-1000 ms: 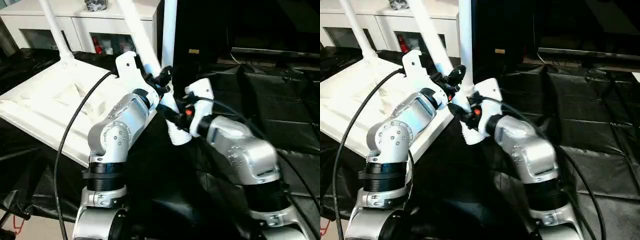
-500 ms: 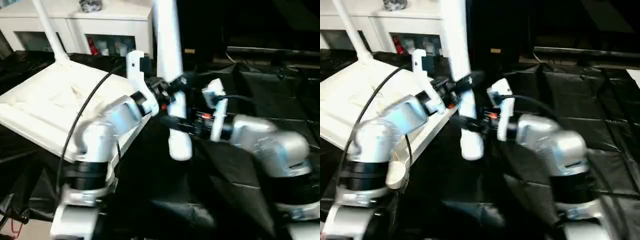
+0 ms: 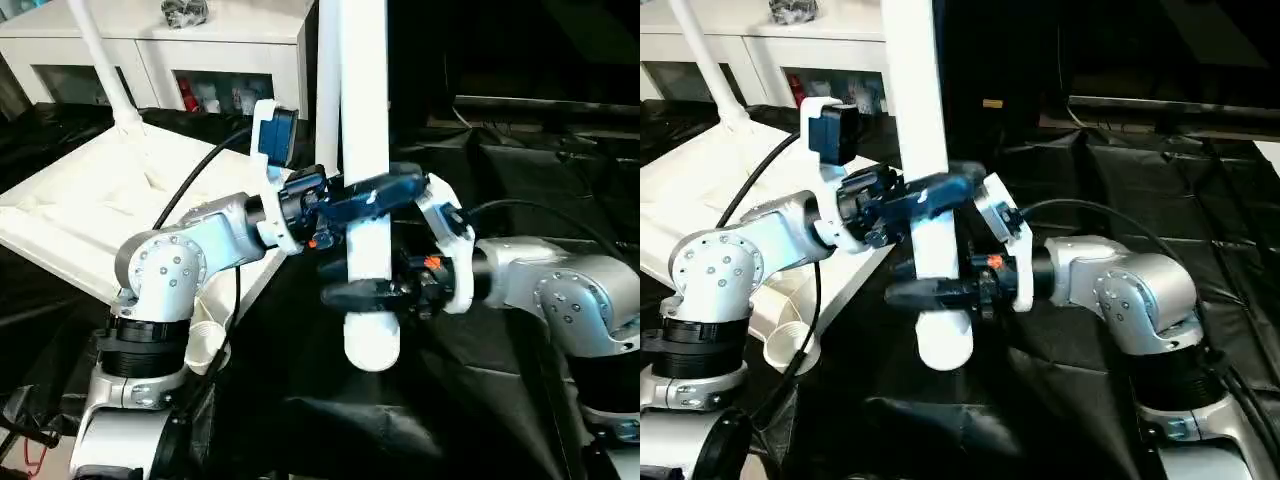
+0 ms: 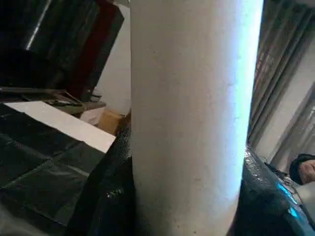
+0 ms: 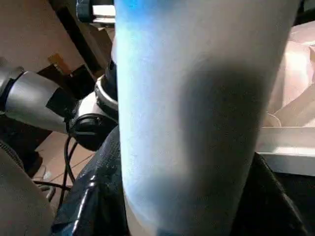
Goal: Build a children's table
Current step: Pick table leg
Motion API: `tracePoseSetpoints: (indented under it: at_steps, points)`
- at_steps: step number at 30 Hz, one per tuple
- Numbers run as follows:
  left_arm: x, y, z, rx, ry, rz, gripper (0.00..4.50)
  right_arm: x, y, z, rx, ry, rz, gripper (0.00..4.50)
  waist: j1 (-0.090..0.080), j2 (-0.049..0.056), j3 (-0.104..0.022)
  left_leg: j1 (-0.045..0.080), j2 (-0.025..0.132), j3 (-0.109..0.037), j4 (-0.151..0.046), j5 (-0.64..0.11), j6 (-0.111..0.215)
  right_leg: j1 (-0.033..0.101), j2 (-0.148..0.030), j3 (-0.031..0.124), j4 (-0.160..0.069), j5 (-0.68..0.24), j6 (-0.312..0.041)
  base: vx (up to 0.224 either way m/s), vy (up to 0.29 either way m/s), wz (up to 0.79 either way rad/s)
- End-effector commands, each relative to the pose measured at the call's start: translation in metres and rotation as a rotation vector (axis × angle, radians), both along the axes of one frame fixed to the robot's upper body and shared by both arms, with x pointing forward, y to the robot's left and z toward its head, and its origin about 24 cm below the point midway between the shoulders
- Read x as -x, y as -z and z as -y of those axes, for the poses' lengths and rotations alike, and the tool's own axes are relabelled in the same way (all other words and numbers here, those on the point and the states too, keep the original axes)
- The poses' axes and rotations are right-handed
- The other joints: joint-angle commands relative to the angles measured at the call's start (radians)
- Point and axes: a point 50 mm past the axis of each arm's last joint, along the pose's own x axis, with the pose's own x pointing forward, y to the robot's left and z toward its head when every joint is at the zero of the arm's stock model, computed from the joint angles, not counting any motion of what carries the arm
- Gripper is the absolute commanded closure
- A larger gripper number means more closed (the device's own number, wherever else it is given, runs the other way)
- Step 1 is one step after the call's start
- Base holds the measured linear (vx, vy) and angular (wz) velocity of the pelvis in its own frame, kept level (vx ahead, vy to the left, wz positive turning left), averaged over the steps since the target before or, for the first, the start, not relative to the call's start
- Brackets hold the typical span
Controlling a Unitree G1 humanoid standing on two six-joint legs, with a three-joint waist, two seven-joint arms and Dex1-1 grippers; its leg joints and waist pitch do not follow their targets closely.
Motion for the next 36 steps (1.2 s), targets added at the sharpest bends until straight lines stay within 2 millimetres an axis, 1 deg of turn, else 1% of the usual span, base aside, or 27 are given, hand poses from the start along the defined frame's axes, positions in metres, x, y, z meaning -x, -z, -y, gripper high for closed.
tracePoseSetpoints:
  at_steps: [1,5,6,7,8,9,10,11,12,14,15,16,17,18,21,22,23,24,25,26,28,29,31,33,34,35,36]
  points:
    - [0.012,-0.018,0.003,0.072,0.12,0.084,2.62,-0.005,0.008,0.007,0.044,0.064,-0.018,2.59,0.003,-0.003,-0.077,0.016,0.059,-0.03,-0.068,-0.086,0.01,0.056,-0.091,0.057,-0.077,-0.17,-0.19,0.0,0.0,0.0]
    - [0.011,-0.014,0.003,0.06,0.101,0.077,2.62,-0.008,0.008,0.004,0.019,0.094,-0.01,2.59,0.003,-0.004,-0.077,0.015,0.059,-0.031,-0.068,-0.081,0.012,0.056,-0.09,0.056,-0.076,-0.165,-0.192,0.0,0.0,0.0]
    - [0.008,-0.011,0.003,0.036,0.05,0.083,2.62,-0.009,0.008,0.002,0.01,0.113,-0.002,2.59,0.003,-0.003,-0.077,0.014,0.059,-0.031,-0.068,-0.079,0.013,0.056,-0.091,0.057,-0.076,-0.165,-0.192,0.0,0.0,0.0]
    - [0.007,-0.01,0.003,0.03,0.039,0.085,2.06,-0.009,0.008,0.001,0.009,0.117,0.0,2.6,0.002,-0.003,-0.077,0.014,0.059,-0.031,-0.069,-0.081,0.012,0.056,-0.091,0.056,-0.076,-0.168,-0.192,0.0,0.0,0.0]
    - [0.007,-0.01,0.003,0.024,0.027,0.088,2.06,-0.01,0.008,0.001,0.008,0.121,0.002,2.6,0.002,-0.004,-0.077,0.014,0.059,-0.031,-0.069,-0.081,0.011,0.056,-0.091,0.056,-0.076,-0.169,-0.19,0.0,0.0,0.0]
    - [0.004,-0.008,0.004,0.015,0.004,0.074,1.92,-0.011,0.008,0.0,0.009,0.136,0.008,2.6,0.002,-0.002,-0.077,0.015,0.059,-0.031,-0.068,-0.083,0.008,0.056,-0.091,0.057,-0.077,-0.169,-0.188,0.0,0.0,0.0]
    - [-0.002,-0.006,0.004,-0.007,-0.063,0.06,1.92,-0.014,0.007,-0.002,0.009,0.183,0.024,2.6,0.002,0.001,-0.077,0.016,0.059,-0.031,-0.069,-0.088,0.004,0.055,-0.09,0.056,-0.077,-0.174,-0.187,0.0,0.0,0.0]
    - [-0.008,-0.005,0.003,-0.017,-0.15,0.061,1.86,-0.02,0.007,-0.005,0.009,0.252,0.042,2.6,-0.001,0.001,-0.076,0.016,0.061,-0.032,-0.07,-0.089,-0.004,0.053,-0.09,0.057,-0.079,-0.174,-0.184,0.0,0.0,0.0]
    - [-0.01,-0.005,0.003,-0.023,-0.184,0.061,1.63,-0.022,0.006,-0.006,0.008,0.274,0.045,2.6,-0.003,0.001,-0.077,0.018,0.059,-0.031,-0.07,-0.097,-0.011,0.053,-0.09,0.056,-0.08,-0.18,-0.181,0.0,0.0,0.0]
    - [-0.023,-0.001,0.003,-0.082,-0.362,0.056,1.58,-0.029,0.005,-0.01,0.011,0.369,0.074,2.6,-0.004,0.0,-0.077,0.017,0.061,-0.033,-0.072,-0.098,-0.021,0.054,-0.091,0.057,-0.08,-0.18,-0.173,0.0,0.0,0.0]
    - [-0.028,0.002,0.002,-0.115,-0.44,0.05,1.56,-0.031,0.005,-0.013,0.01,0.394,0.074,2.6,-0.004,0.001,-0.078,0.016,0.058,-0.033,-0.071,-0.095,-0.021,0.056,-0.09,0.056,-0.08,-0.177,-0.171,0.0,0.0,0.0]
    - [-0.036,0.007,-0.001,-0.162,-0.545,0.038,1.56,-0.032,0.005,-0.018,0.013,0.427,0.079,2.6,-0.004,0.0,-0.079,0.017,0.058,-0.033,-0.071,-0.094,-0.02,0.055,-0.089,0.057,-0.08,-0.168,-0.167,0.0,0.0,0.0]
    - [-0.041,0.01,-0.003,-0.192,-0.609,0.026,1.56,-0.032,0.004,-0.021,0.016,0.448,0.088,2.6,-0.004,0.003,-0.078,0.016,0.059,-0.034,-0.072,-0.093,-0.02,0.056,-0.089,0.057,-0.079,-0.163,-0.162,0.0,0.0,0.0]
    - [-0.044,0.012,-0.004,-0.209,-0.65,0.015,1.56,-0.033,0.004,-0.023,0.019,0.465,0.093,2.6,-0.004,0.002,-0.08,0.016,0.058,-0.035,-0.072,-0.086,-0.022,0.057,-0.09,0.056,-0.078,-0.151,-0.156,0.0,0.0,0.0]
    - [-0.051,0.017,-0.007,-0.281,-0.787,-0.012,1.56,-0.037,0.006,-0.031,0.056,0.549,0.138,2.6,-0.006,0.005,-0.081,0.016,0.06,-0.034,-0.072,-0.078,-0.028,0.053,-0.088,0.056,-0.071,-0.105,-0.165,0.0,0.0,0.0]
    - [-0.051,0.017,-0.007,-0.281,-0.787,-0.012,1.56,-0.037,0.006,-0.031,0.056,0.549,0.138,2.6,-0.006,0.005,-0.081,0.016,0.06,-0.034,-0.072,-0.078,-0.028,0.053,-0.088,0.056,-0.071,-0.105,-0.165,0.0,0.0,0.0]
    - [-0.055,0.018,-0.007,-0.33,-0.876,-0.01,1.56,-0.045,0.006,-0.035,0.096,0.655,0.179,2.6,-0.006,0.004,-0.081,0.014,0.06,-0.036,-0.072,-0.075,-0.031,0.054,-0.09,0.057,-0.071,-0.098,-0.164,0.0,0.0,0.0]
    - [-0.057,0.018,-0.006,-0.334,-0.924,-0.03,1.56,-0.05,0.007,-0.036,0.117,0.725,0.18,2.6,-0.009,-0.005,-0.079,0.014,0.058,-0.033,-0.073,-0.079,-0.031,0.054,-0.087,0.057,-0.073,-0.102,-0.162,0.0,0.0,0.0]
    - [-0.058,0.018,-0.005,-0.325,-0.947,-0.045,1.56,-0.052,0.008,-0.038,0.132,0.746,0.184,2.6,-0.01,-0.002,-0.078,0.016,0.056,-0.034,-0.073,-0.087,-0.037,0.054,-0.089,0.056,-0.074,-0.124,-0.166,0.0,0.0,0.0]
    - [-0.059,0.016,-0.003,-0.293,-0.978,-0.061,1.56,-0.052,0.007,-0.042,0.131,0.752,0.193,2.6,-0.01,-0.006,-0.078,0.015,0.055,-0.033,-0.073,-0.097,-0.035,0.055,-0.092,0.057,-0.078,-0.147,-0.162,0.0,0.0,0.0]
    - [-0.06,0.016,-0.002,-0.281,-0.989,-0.067,1.56,-0.052,0.006,-0.043,0.126,0.754,0.194,2.6,-0.009,-0.005,-0.077,0.014,0.056,-0.033,-0.073,-0.102,-0.032,0.057,-0.093,0.059,-0.079,-0.159,-0.158,0.0,0.0,0.0]
    - [-0.061,0.016,-0.002,-0.276,-1.013,-0.082,1.72,-0.052,0.006,-0.045,0.127,0.759,0.198,2.6,-0.008,-0.002,-0.078,0.014,0.058,-0.034,-0.074,-0.098,-0.027,0.054,-0.092,0.059,-0.078,-0.154,-0.152,0.0,0.0,0.0]
    - [-0.063,0.017,0.0,-0.243,-1.074,-0.147,1.89,-0.053,0.007,-0.05,0.149,0.793,0.215,2.6,-0.007,-0.001,-0.078,0.015,0.058,-0.033,-0.072,-0.094,-0.027,0.053,-0.092,0.059,-0.077,-0.134,-0.153,0.0,0.0,0.0]
    - [-0.063,0.017,0.001,-0.238,-1.091,-0.162,1.92,-0.053,0.007,-0.053,0.153,0.811,0.219,2.6,-0.006,-0.004,-0.078,0.012,0.057,-0.034,-0.073,-0.091,-0.024,0.055,-0.092,0.059,-0.076,-0.123,-0.157,0.0,0.0,0.0]
    - [-0.063,0.017,0.001,-0.238,-1.091,-0.162,2.02,-0.053,0.007,-0.053,0.153,0.811,0.219,2.6,-0.006,-0.004,-0.078,0.012,0.057,-0.034,-0.073,-0.091,-0.024,0.055,-0.092,0.059,-0.076,-0.123,-0.157,0.0,0.0,0.0]
    - [-0.063,0.018,0.001,-0.242,-1.107,-0.165,2.27,-0.053,0.006,-0.055,0.154,0.821,0.223,2.6,-0.006,-0.004,-0.077,0.013,0.056,-0.034,-0.074,-0.099,-0.022,0.053,-0.092,0.059,-0.078,-0.138,-0.152,0.0,0.0,0.0]
    - [-0.062,0.018,0.001,-0.238,-1.107,-0.168,2.31,-0.053,0.006,-0.056,0.153,0.825,0.226,2.6,-0.006,-0.003,-0.077,0.013,0.057,-0.034,-0.074,-0.104,-0.022,0.053,-0.092,0.059,-0.079,-0.146,-0.148,0.0,0.0,0.0]
